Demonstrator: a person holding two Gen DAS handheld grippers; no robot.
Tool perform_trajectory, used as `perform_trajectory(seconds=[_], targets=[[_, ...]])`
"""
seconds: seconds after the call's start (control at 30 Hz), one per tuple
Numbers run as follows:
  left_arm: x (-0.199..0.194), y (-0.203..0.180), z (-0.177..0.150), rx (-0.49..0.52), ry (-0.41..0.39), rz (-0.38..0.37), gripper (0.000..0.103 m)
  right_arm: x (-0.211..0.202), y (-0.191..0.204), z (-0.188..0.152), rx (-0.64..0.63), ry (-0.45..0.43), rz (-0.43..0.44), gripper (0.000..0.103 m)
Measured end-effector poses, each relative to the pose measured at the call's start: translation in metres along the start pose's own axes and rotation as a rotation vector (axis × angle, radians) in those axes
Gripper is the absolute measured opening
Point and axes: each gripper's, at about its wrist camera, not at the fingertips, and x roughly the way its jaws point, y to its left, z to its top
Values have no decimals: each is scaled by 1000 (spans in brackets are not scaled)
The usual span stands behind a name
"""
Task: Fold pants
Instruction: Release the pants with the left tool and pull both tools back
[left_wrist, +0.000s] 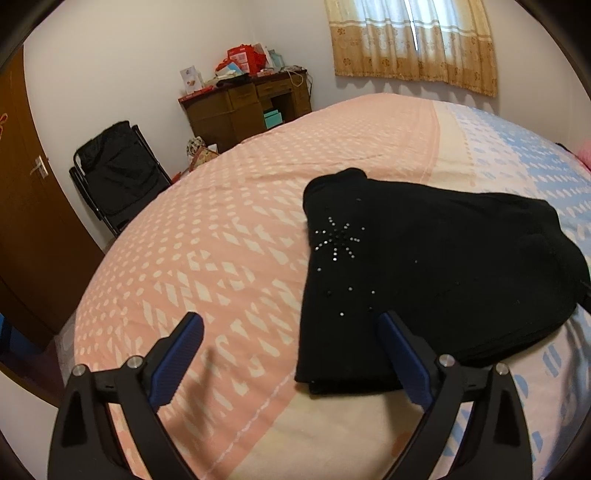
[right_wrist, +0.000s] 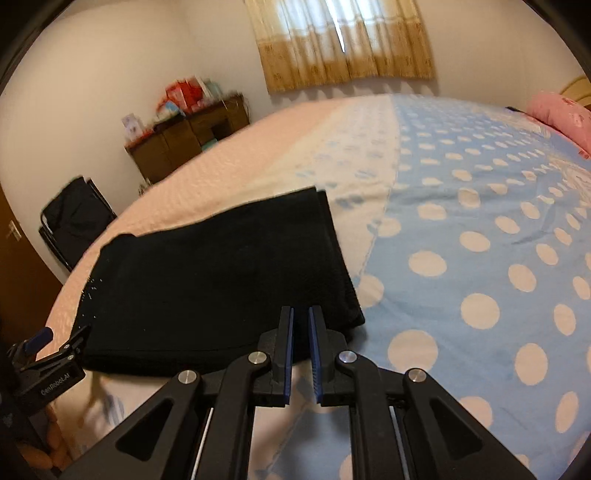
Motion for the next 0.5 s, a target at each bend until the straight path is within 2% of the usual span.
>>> perform_trajectory(seconds=[0.1, 0.2, 0.33, 0.43, 0.5], targets=[[1, 4, 0, -26, 12, -16, 102, -1, 1, 0, -14, 21, -6, 9], [-4, 7, -4, -32, 10, -43, 102, -13, -1, -2, 52, 60, 22, 9], [-22, 9, -11, -32, 3, -72, 102, -49, 13, -22, 60, 5, 64, 11], [-39, 8, -18, -7, -13, -85, 102, -71, 25, -37, 65, -12, 91, 30], [-53, 6, -23, 21, -43, -78, 102, -89, 33, -46, 59, -46, 91, 50]])
